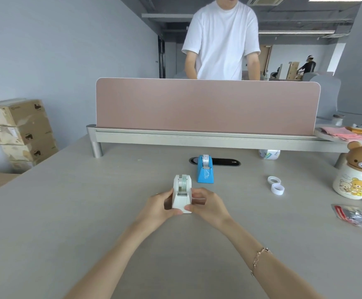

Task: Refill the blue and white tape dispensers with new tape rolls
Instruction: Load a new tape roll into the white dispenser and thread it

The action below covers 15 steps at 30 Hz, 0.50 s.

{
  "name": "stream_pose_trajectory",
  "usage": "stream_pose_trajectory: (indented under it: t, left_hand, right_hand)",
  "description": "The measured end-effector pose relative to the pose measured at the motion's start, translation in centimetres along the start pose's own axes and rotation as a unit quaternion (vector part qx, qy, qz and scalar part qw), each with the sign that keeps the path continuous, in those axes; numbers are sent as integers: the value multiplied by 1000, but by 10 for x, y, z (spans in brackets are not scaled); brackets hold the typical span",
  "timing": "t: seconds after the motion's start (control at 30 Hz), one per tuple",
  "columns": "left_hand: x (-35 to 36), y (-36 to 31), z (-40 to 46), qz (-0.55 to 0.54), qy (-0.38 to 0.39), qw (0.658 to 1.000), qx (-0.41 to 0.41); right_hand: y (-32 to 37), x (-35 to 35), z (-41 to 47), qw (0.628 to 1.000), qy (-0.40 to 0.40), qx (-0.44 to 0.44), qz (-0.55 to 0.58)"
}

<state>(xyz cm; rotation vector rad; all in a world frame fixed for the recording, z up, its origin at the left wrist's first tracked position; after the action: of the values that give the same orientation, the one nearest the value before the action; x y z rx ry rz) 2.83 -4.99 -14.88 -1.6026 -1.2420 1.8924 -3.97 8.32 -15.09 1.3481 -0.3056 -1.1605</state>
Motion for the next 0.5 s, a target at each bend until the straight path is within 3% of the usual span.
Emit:
stream_pose_trajectory:
  t: [0.23, 0.5]
  left_hand:
    - [-2, 0, 38, -17, -6, 1000, -9]
    - [-1, 0, 75, -26, -4, 1000, -7]
  right_hand:
    - [-11, -1, 36, 1000, -4, -16, 0]
    - [-27, -10, 61, 998, -65, 1, -22]
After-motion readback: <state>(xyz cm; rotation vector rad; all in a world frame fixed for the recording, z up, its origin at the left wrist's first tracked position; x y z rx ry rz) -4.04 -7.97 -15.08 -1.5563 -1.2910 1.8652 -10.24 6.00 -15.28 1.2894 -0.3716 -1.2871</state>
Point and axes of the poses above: each hand's wrist, its own z-axis towards the middle knuckle, its own x-axis out of the palm, y = z × x, the point moved 10 cm from there along z, towards the middle knuckle, and after that the axes turned 15 degrees about -x, right-handed, at the moved point
